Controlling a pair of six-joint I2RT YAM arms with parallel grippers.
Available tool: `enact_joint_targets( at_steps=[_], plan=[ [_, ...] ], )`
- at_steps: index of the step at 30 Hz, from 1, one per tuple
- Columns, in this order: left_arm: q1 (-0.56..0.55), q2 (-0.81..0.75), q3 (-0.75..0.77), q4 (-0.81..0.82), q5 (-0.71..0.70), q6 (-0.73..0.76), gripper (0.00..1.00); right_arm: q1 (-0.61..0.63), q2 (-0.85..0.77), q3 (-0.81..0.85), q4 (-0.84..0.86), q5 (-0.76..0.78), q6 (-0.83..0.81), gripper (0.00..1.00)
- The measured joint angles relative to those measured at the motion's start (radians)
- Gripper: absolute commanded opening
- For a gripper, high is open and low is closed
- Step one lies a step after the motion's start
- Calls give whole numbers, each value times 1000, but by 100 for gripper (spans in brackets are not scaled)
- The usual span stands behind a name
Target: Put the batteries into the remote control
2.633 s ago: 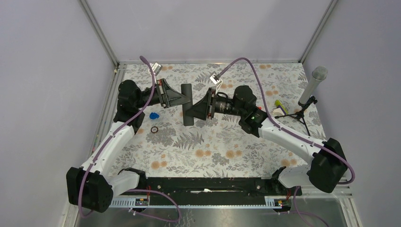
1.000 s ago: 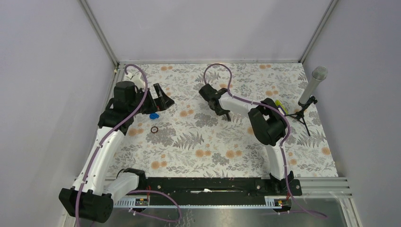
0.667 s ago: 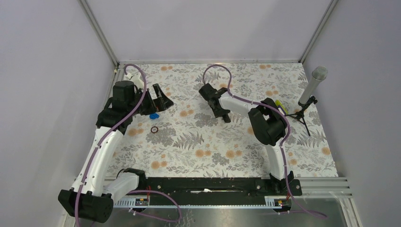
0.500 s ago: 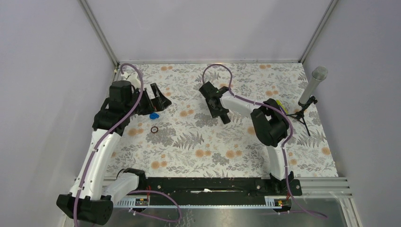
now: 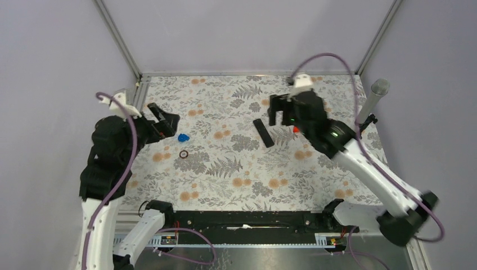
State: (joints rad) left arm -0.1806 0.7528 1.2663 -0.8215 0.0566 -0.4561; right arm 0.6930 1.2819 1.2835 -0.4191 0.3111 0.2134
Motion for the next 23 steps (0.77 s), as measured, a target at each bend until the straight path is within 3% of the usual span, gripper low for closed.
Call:
enact_joint_targets(
  at_steps=[3, 8, 16, 23],
  plan=[
    [0, -65, 30, 6, -50, 6, 99, 0, -245, -68, 71, 57, -37, 100],
    [0, -124, 56, 24, -98, 26, 99, 0, -484, -95, 149, 153, -100, 99],
    [0, -125, 56, 21, -146, 61, 99, 0, -661, -191, 220, 273, -212, 99],
    [0, -143, 56, 23, -170, 84, 99, 0, -698, -235, 279, 354, -252, 99]
  ],
)
